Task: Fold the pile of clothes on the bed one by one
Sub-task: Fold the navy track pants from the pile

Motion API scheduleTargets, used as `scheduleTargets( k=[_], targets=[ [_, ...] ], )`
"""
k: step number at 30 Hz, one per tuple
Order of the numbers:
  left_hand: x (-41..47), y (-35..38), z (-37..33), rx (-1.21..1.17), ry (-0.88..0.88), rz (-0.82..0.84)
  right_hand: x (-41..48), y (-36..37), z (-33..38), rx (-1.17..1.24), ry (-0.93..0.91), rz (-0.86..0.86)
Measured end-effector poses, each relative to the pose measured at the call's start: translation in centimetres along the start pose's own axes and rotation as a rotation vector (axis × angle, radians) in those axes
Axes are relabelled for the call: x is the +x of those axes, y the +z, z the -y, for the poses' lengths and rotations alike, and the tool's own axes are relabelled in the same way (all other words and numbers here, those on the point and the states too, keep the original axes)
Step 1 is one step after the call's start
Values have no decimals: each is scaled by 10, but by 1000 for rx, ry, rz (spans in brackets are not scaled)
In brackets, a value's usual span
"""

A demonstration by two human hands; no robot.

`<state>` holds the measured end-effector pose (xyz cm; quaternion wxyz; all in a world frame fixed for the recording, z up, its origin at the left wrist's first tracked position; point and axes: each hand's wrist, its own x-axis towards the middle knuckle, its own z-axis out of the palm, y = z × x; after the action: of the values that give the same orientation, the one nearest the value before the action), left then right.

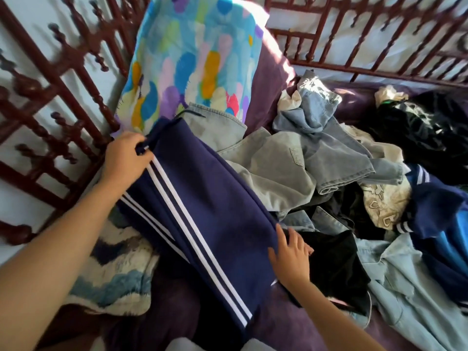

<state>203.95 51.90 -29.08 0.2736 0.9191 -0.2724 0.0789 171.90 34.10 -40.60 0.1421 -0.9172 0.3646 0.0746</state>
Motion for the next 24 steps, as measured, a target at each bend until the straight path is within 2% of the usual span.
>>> scheduleTargets(
  k=[3,5,7,9,11,14,16,18,20,21,24],
  targets=[
    [36,-2,37,148,-71,36,7,2,38,-37,-168,-111],
    [28,14,53,292,-274,195,7,13,58,-54,-209,16],
    [-2,40,58,364,-401,354,9,35,62,-86,-179,257],
    [-37,70,54,424,-281,442,11,50,58,-130,-113,404],
    [-68,94,46,476,-50,527,4,57,50,-169,-91,404],
    [-106,119,35,534,214,733,-11,59,39,-135,64,142],
    [-125,128,34,550,258,845,-22,65,31,36,303,144],
    [-137,132,38,541,234,860,-23,73,27,480,594,130],
    [-141,132,39,532,228,827,-15,77,28,934,804,88],
    [-142,131,39,533,233,820,-11,77,28,1057,863,72],
    [-143,130,36,543,233,835,-4,76,29,1199,936,125]
  ],
)
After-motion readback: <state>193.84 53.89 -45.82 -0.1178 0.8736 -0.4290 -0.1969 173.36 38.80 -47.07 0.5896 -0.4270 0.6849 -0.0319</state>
